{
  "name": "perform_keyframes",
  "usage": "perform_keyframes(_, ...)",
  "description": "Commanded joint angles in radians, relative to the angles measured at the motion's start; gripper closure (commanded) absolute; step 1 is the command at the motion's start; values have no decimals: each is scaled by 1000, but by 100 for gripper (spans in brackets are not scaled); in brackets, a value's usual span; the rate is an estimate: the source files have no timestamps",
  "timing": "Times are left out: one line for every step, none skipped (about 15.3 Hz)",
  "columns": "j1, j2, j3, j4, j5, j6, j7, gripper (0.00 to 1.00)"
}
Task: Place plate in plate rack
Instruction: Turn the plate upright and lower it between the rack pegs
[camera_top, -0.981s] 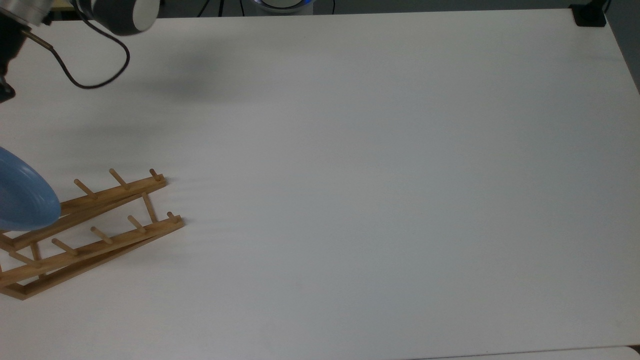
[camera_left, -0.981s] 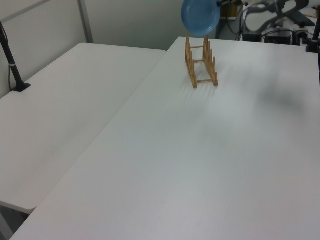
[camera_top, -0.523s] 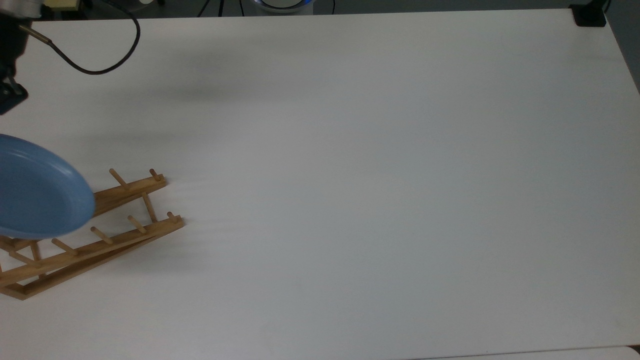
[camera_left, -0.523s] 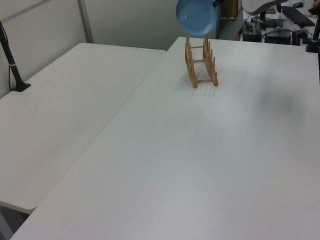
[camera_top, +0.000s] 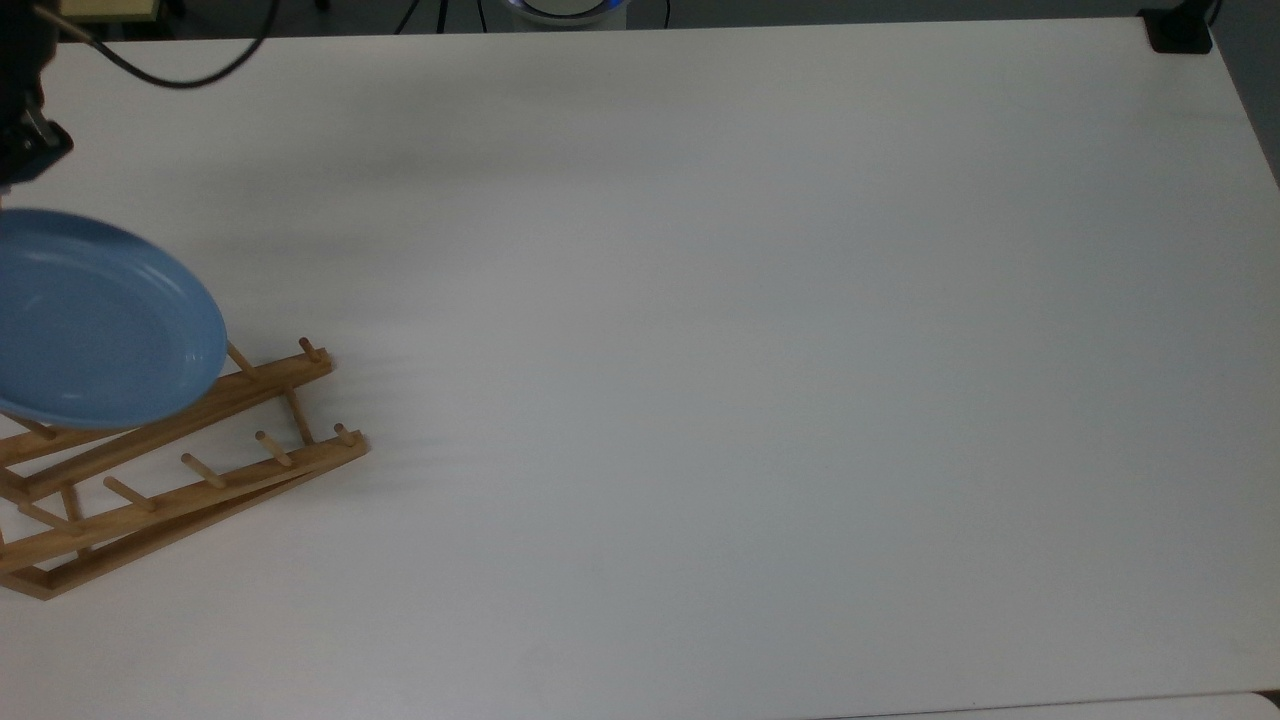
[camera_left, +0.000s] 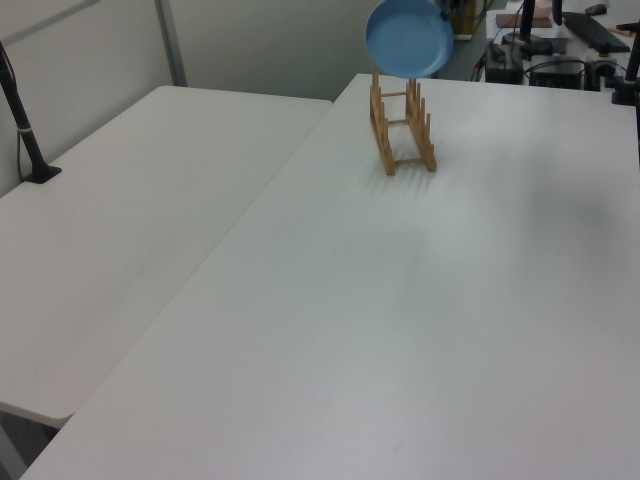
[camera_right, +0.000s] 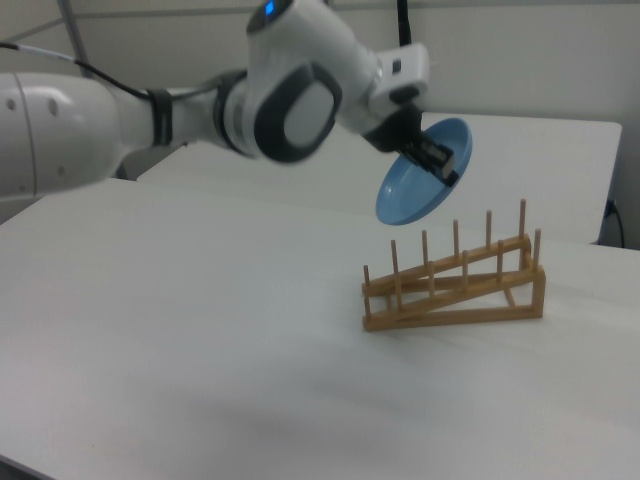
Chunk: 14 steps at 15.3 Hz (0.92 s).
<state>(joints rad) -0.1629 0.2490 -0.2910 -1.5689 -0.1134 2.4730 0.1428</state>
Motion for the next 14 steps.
perform_keyframes(11, 6, -1, 127, -136, -233, 12, 100)
perform_keyframes(13, 4, 19, 128, -213, -250, 12, 100)
perform_keyframes(11, 4, 51, 128, -295, -252, 12, 100)
perform_keyframes(8, 3, 74, 128, -371, -252, 11, 100)
perform_keyframes(8, 4, 81, 136, -435, -252, 9, 100)
perform_keyframes(10, 6, 84, 157, -487, -252, 5, 100)
perform_keyframes(10, 6, 91, 162, -538, -252, -2, 100)
perform_keyframes(11, 6, 101, 162, -601, -252, -11, 100)
perform_keyframes(11, 6, 119, 162, -671, -250, -18, 100)
perform_keyframes(10, 7, 146, 162, -742, -250, -17, 100)
perform_keyframes(8, 7, 165, 162, -802, -247, -15, 100)
perform_keyframes(10, 7, 170, 162, -846, -246, -14, 100)
perform_keyframes(13, 13, 170, 162, -892, -246, -12, 100)
perform_keyframes(17, 18, 176, 162, -946, -244, -11, 100)
